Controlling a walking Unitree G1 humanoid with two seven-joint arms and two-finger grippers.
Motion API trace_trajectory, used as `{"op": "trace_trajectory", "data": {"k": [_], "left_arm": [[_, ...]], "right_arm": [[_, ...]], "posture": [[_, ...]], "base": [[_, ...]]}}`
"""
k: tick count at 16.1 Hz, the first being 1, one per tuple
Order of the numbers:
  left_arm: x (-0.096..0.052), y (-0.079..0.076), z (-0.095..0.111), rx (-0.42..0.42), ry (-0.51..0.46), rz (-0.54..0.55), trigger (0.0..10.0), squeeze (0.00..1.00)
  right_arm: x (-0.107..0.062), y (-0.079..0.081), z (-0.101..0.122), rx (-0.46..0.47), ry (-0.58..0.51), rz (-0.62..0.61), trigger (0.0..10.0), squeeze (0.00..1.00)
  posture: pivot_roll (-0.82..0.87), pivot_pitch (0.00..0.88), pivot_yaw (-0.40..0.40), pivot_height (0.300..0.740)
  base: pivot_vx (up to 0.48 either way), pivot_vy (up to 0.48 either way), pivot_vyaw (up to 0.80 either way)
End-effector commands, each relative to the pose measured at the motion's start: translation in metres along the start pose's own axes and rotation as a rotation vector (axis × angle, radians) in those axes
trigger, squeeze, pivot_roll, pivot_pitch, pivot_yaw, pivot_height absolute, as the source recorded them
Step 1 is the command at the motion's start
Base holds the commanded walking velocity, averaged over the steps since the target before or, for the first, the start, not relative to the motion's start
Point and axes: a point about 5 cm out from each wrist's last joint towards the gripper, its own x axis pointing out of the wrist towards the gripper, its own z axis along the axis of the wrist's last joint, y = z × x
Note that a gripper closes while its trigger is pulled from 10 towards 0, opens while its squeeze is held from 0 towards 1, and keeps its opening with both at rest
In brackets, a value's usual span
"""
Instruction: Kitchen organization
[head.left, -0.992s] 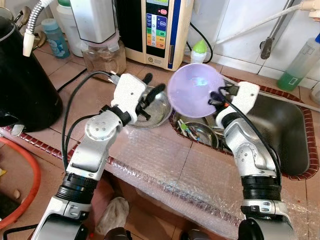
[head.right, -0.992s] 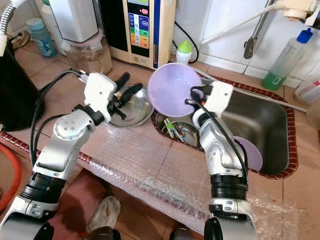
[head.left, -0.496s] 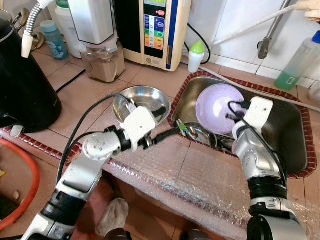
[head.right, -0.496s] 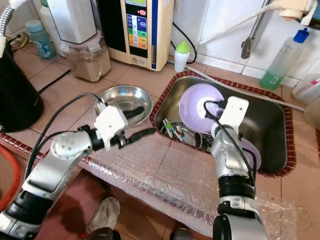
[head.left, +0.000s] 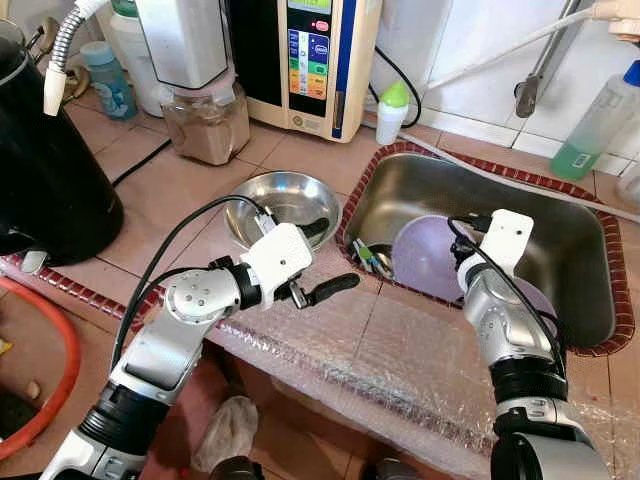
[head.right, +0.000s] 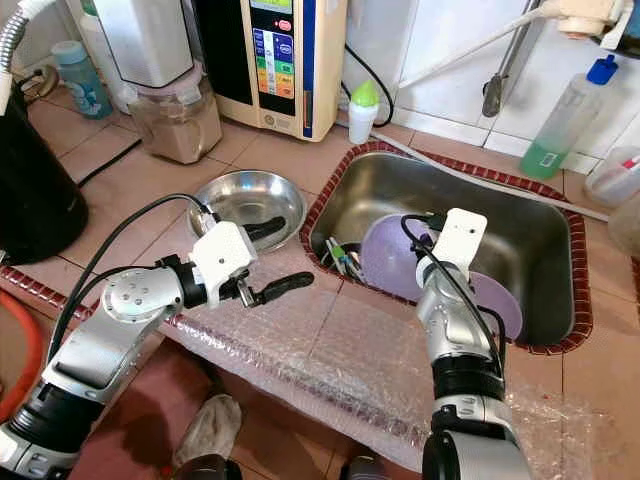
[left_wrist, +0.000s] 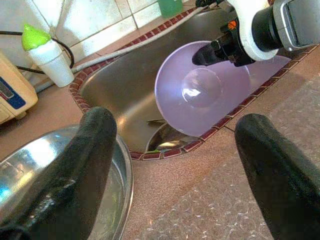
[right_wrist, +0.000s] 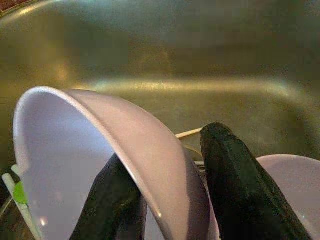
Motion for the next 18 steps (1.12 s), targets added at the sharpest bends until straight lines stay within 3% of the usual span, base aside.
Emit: {"op": "trace_trajectory", "data": {"k": [1,5,6,7,9,10,11,14,18], "left_arm": [[0.0,-0.002,-0.001,0.003,0.007,-0.012,10.0,1.0],[0.002,-0.008,-0.003,-0.006,0.016,-0.018,10.0,1.0],[0.002,-0.008,-0.004,-0.003,0.02,-0.018,10.0,1.0],[0.003,-0.009,-0.004,-0.002,0.024,-0.021,10.0,1.0],[0.003,-0.01,-0.006,0.01,0.035,-0.033,10.0,1.0],[0.003,-0.011,-0.007,0.011,0.043,-0.038,10.0,1.0],[0.003,-0.01,-0.008,0.013,0.047,-0.024,10.0,1.0],[0.004,0.016,-0.007,-0.031,0.02,0.207,10.0,1.0],[-0.005,0.047,-0.013,-0.102,0.036,0.49,10.0,1.0]], "right_arm": [[0.001,0.001,0.004,0.015,-0.015,0.005,10.0,1.0],[0.0,0.004,0.002,0.003,-0.001,0.041,10.0,1.0],[0.0,0.004,-0.003,-0.07,0.042,0.044,10.0,1.0],[0.0,0.008,-0.009,-0.049,0.087,0.085,10.0,1.0],[0.001,0.011,-0.005,-0.11,0.053,0.102,10.0,1.0],[0.0,0.02,0.002,0.104,0.057,0.166,10.0,1.0],[0.0,0.022,0.008,0.137,0.024,0.183,10.0,1.0],[-0.003,0.021,0.018,0.103,-0.074,0.185,10.0,1.0],[-0.008,0.021,0.015,0.066,-0.1,0.213,10.0,1.0]], "posture": [[-0.06,0.035,0.011,0.74],[-0.06,0.032,0.007,0.74],[-0.06,0.031,0.006,0.74],[-0.06,0.031,0.005,0.74],[-0.06,0.03,0.004,0.74],[-0.06,0.03,0.004,0.74],[-0.06,0.03,0.004,0.74],[-0.06,0.029,0.005,0.74],[-0.06,0.03,0.004,0.74]], "base": [[0.0,0.0,0.0],[0.0,0.0,0.0],[0.0,0.0,0.0],[0.0,0.0,0.0],[0.0,0.0,0.0],[0.0,0.0,0.0],[0.0,0.0,0.0],[0.0,0.0,0.0],[0.0,0.0,0.0]]}}
